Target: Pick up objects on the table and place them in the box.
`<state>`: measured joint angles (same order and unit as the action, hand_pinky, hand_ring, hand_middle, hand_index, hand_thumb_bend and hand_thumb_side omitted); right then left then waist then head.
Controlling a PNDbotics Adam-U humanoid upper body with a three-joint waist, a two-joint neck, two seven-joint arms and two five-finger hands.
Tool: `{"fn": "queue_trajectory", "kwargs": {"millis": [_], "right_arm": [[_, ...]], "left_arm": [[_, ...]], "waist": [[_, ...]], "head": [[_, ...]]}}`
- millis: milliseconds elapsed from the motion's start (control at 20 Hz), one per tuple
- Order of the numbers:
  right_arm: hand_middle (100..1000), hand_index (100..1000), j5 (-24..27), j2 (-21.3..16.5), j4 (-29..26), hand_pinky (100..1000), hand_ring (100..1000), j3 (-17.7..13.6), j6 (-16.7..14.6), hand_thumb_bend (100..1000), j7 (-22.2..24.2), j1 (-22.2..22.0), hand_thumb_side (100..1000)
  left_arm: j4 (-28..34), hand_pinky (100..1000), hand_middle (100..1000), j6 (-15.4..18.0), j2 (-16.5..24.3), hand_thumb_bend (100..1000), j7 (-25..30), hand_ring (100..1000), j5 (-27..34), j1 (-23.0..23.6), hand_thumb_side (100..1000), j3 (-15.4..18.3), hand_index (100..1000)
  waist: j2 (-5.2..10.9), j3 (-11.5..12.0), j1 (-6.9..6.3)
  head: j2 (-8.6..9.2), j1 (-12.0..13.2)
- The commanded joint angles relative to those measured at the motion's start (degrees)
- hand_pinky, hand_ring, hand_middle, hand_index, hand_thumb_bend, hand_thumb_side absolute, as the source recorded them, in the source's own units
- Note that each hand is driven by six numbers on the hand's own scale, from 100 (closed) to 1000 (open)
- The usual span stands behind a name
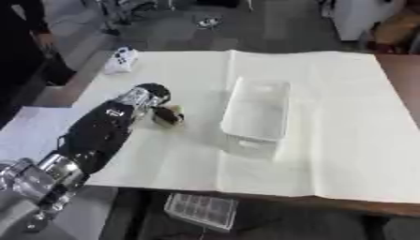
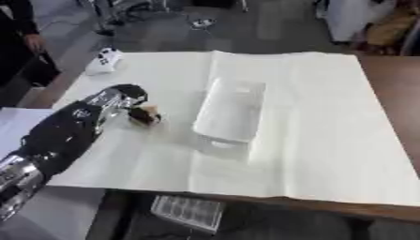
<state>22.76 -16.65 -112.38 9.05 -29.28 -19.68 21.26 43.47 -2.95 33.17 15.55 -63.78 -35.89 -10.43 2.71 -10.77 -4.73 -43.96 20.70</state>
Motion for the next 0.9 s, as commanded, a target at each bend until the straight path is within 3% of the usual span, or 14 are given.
{"fn": "queue_trajectory", "kwargs": {"millis": [50, 100, 150, 200, 500, 550, 600, 650, 900], "right_arm": [[451, 623, -0.14, -0.82, -0.44, 364, 457, -0.35, -0.04, 100, -0.19, 0.42, 1000], [452, 623, -0.17, -0.86, -0.41, 364, 457, -0.37, -0.04, 100, -0.23, 0.36, 1000], [451, 623, -0.2, -0.9, -0.39, 364, 457, -0.38, -0.04, 100, -0.25, 0.31, 1000], [451, 623, -0.23, -0.98, -0.37, 364, 457, -0.4, -0.05, 100, -0.27, 0.26, 1000], [451, 622, -0.29, -1.27, -0.35, 364, 457, -0.42, -0.05, 100, -0.26, 0.2, 1000], [451, 622, -0.29, -1.32, -0.35, 364, 457, -0.42, -0.05, 100, -0.25, 0.21, 1000], [451, 622, -0.28, -1.35, -0.36, 364, 457, -0.4, -0.04, 100, -0.22, 0.21, 1000], [451, 622, -0.27, -1.37, -0.37, 365, 457, -0.4, -0.04, 100, -0.2, 0.23, 1000], [452, 622, -0.15, -1.24, -0.43, 365, 458, -0.3, 0.0, 100, -0.08, 0.31, 1000]], "left_arm": [[2.27, 100, 100, -0.46, 3.26, 100, -3.6, 100, 2.46, -1.06, 572, 0.2, 187], [2.71, 100, 100, -0.63, 3.67, 100, -4.65, 100, 3.51, -1.07, 596, 0.2, 191], [3.17, 100, 100, -0.79, 4.1, 100, -5.43, 100, 4.57, -1.13, 514, 0.16, 179], [3.91, 100, 100, -0.92, 4.67, 100, -6.12, 100, 5.91, -1.27, 508, 0.16, 178], [11.66, 100, 100, 0.08, 8.35, 100, -13.95, 100, 17.99, -3.15, 532, 0.07, 181], [13.1, 100, 100, 1.13, 8.92, 100, -16.72, 100, 20.67, -3.47, 534, -0.04, 181], [14.48, 100, 100, 2.56, 9.47, 100, -19.68, 100, 23.05, -3.87, 596, -0.3, 186], [15.57, 100, 100, 4.21, 9.95, 100, -22.53, 100, 25.16, -4.12, 530, -0.66, 187], [18.53, 100, 100, 13.24, 11.08, 100, -29.01, 100, 30.43, -4.83, 533, -3.08, 188]], "waist": [[0.7, 0.35, 0.03], [0.76, 0.46, 0.02], [0.81, 0.57, 0.02], [0.87, 0.7, 0.01], [1.27, 1.25, -0.09], [1.33, 1.32, -0.12], [1.42, 1.35, -0.15], [1.49, 1.35, -0.18], [1.65, 1.22, -0.3]], "head": [[0.53, -0.1], [0.55, -0.17], [0.59, -0.23], [0.61, -0.29], [0.7, -0.44], [0.76, -0.41], [0.77, -0.33], [0.77, -0.27], [0.85, -0.37]]}}
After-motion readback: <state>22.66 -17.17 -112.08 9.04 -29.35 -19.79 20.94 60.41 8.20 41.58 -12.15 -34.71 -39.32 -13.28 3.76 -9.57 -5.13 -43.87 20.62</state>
